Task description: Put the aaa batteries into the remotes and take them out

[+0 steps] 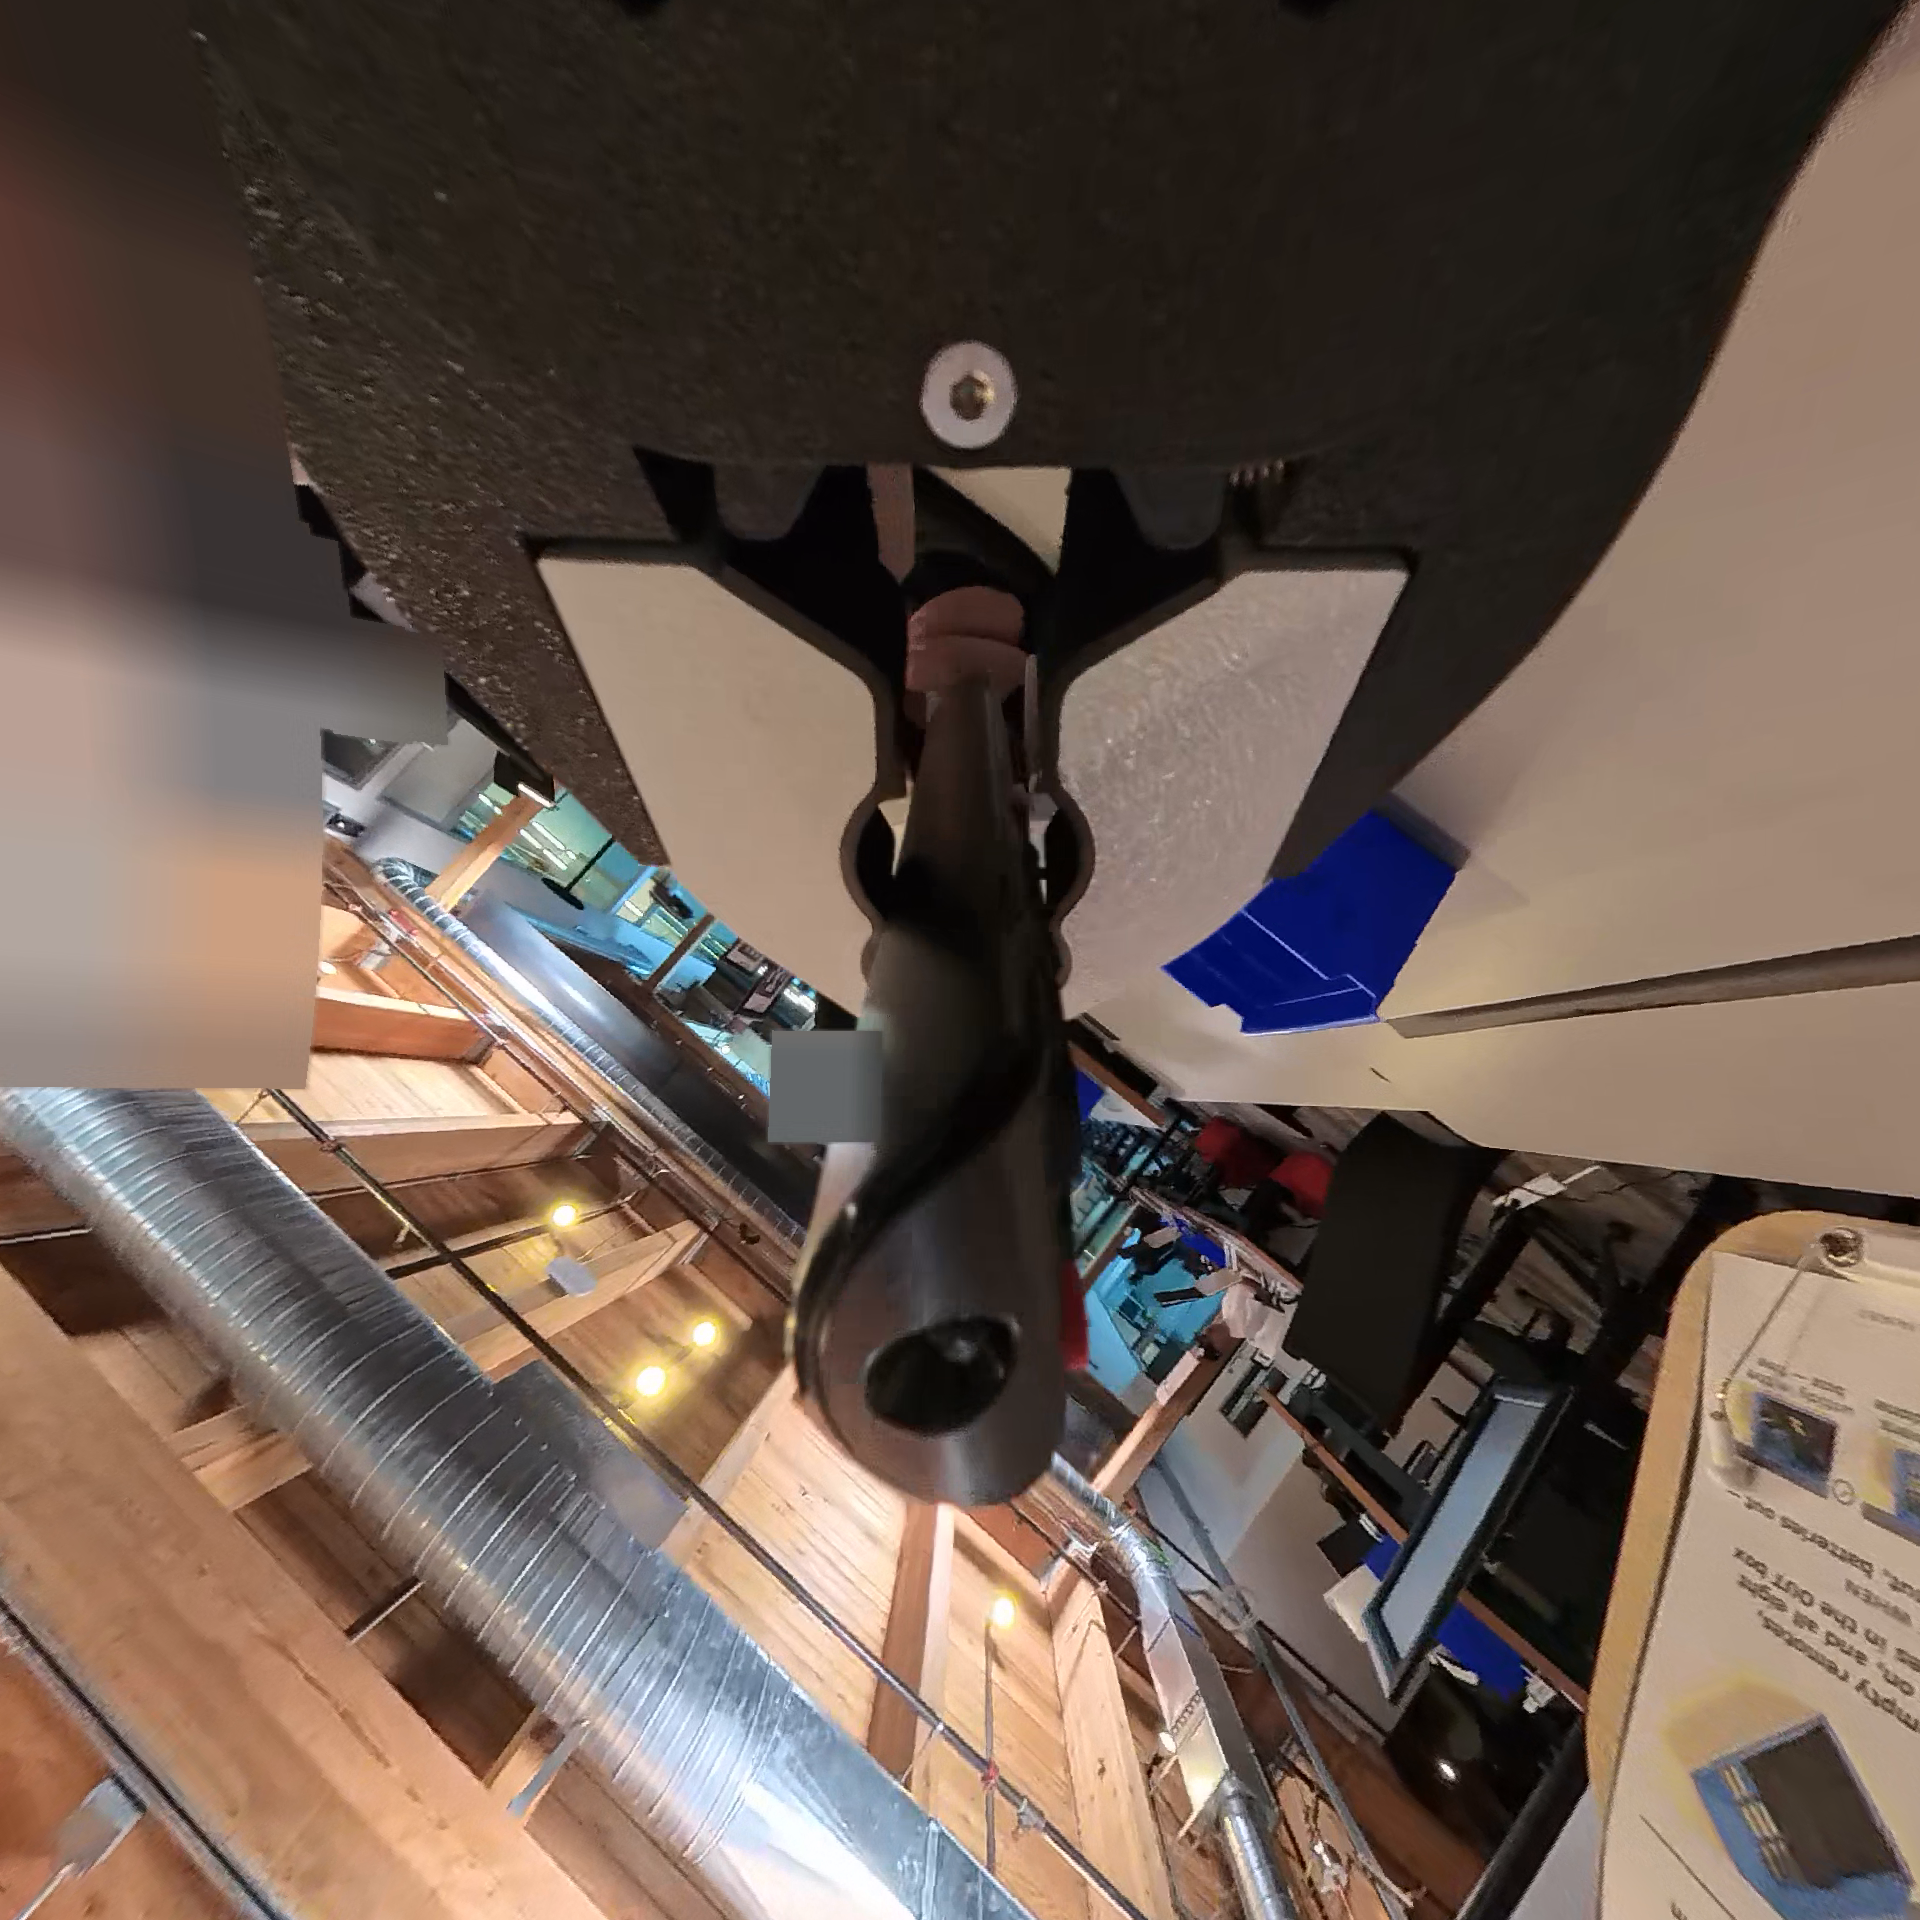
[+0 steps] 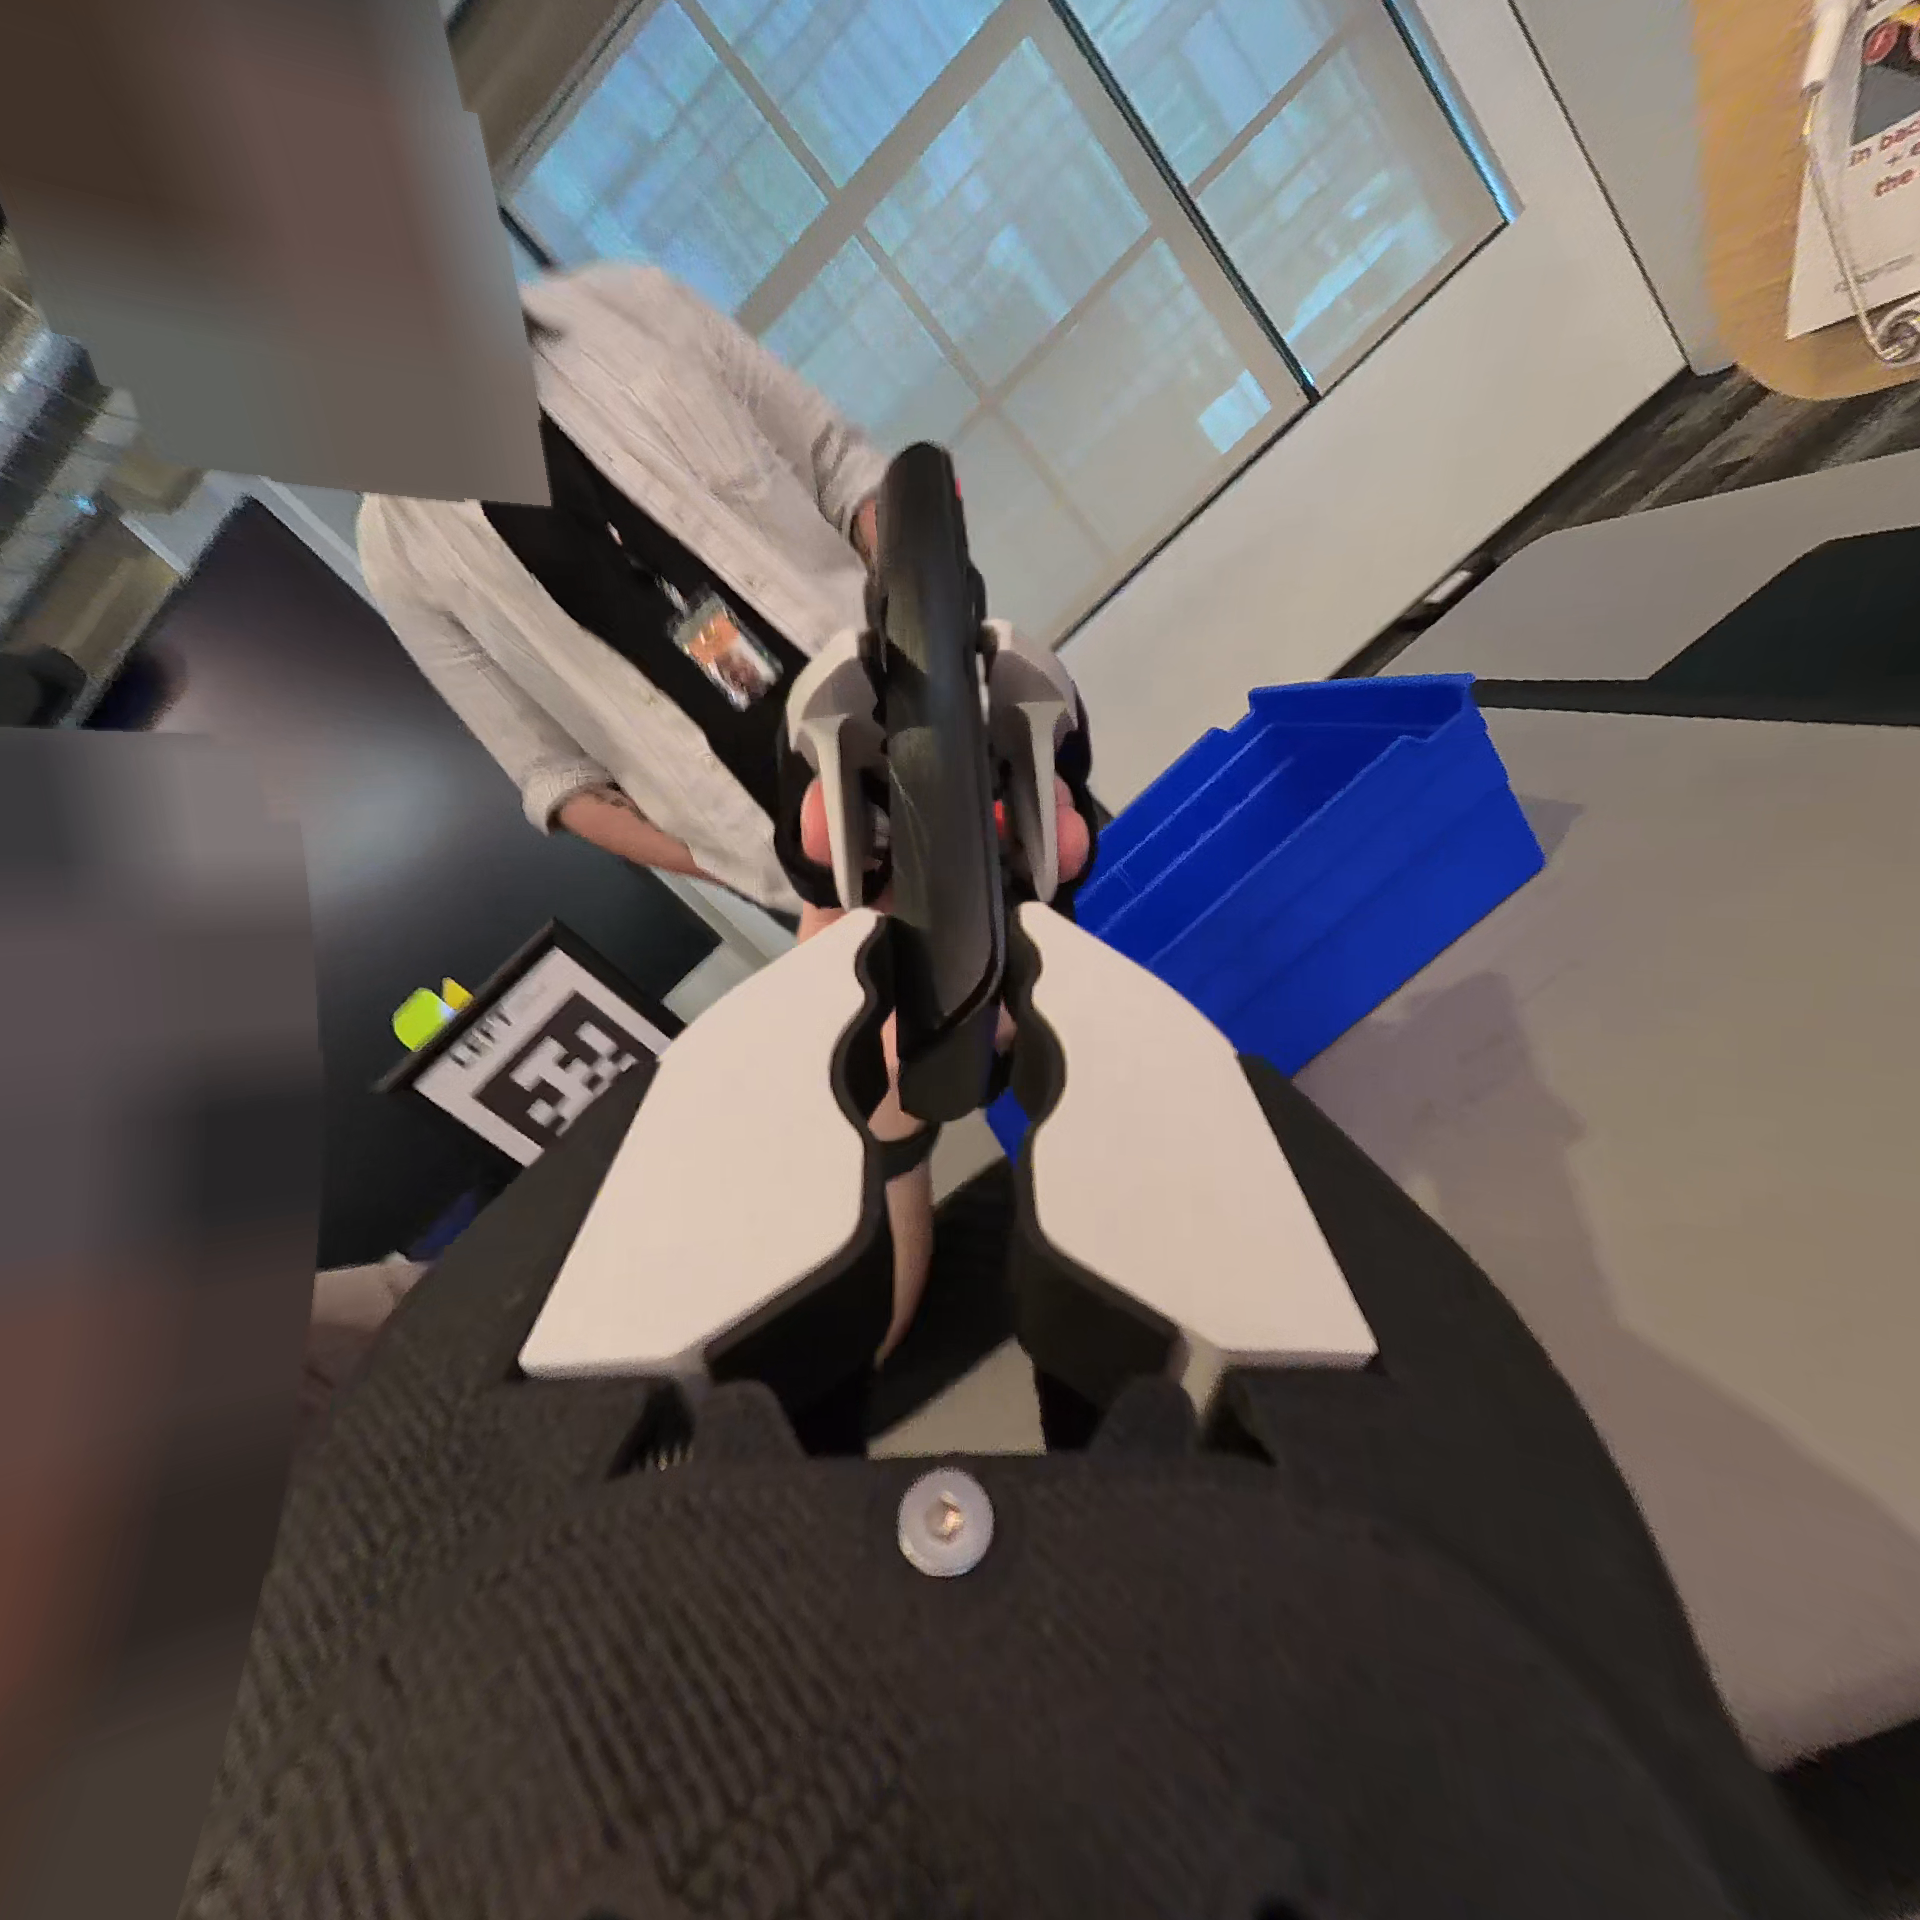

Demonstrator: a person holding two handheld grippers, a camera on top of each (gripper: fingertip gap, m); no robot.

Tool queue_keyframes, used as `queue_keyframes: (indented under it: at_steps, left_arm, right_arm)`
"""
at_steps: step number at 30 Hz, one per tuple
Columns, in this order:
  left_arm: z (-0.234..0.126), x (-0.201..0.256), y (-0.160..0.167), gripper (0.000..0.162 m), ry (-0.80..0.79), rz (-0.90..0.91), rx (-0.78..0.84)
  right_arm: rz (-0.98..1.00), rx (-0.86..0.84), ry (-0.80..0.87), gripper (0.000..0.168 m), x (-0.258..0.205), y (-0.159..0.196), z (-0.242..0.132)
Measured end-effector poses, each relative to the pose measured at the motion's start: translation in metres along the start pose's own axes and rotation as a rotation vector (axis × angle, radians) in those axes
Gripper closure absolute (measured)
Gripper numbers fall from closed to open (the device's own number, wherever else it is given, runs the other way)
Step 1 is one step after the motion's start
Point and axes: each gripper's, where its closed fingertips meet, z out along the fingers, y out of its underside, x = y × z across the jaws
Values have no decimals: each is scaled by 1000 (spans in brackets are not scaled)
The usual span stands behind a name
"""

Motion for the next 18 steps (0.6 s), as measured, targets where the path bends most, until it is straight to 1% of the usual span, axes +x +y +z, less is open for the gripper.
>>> queue_keyframes:
  at_steps: [1, 3, 5, 7, 11, 13, 14, 15, 18]
  left_arm:
    - [-1, 1, -1, 137, 2, -3, -4]
    - [-6, 3, -12, 133, 6, 11, 38]
    - [-14, 0, -22, 137, -27, 53, 80]
    - [-17, -5, -24, 139, -66, 95, 74]
    - [-17, -7, -23, 139, -58, 89, 69]
    - [-14, -7, -20, 126, -40, 65, 59]
    - [-12, -8, -17, 127, -36, 57, 45]
    - [-12, -8, -16, 138, -33, 62, 37]
    - [-13, -3, -18, 139, -24, 72, 52]
  right_arm:
    - [36, 25, -18, 148, -1, -3, -2]
    - [114, 90, -59, 148, 0, -11, -7]
    - [171, 123, -81, 148, 3, -14, -10]
    - [183, 112, -80, 147, 6, -12, -9]
    - [125, 87, -40, 148, 7, -10, -8]
    - [82, 69, 3, 148, 9, -9, -8]
    - [65, 58, 9, 148, 8, -8, -8]
    - [63, 51, -1, 148, 6, -8, -8]
    - [-1, 29, 11, 147, 2, -7, -5]
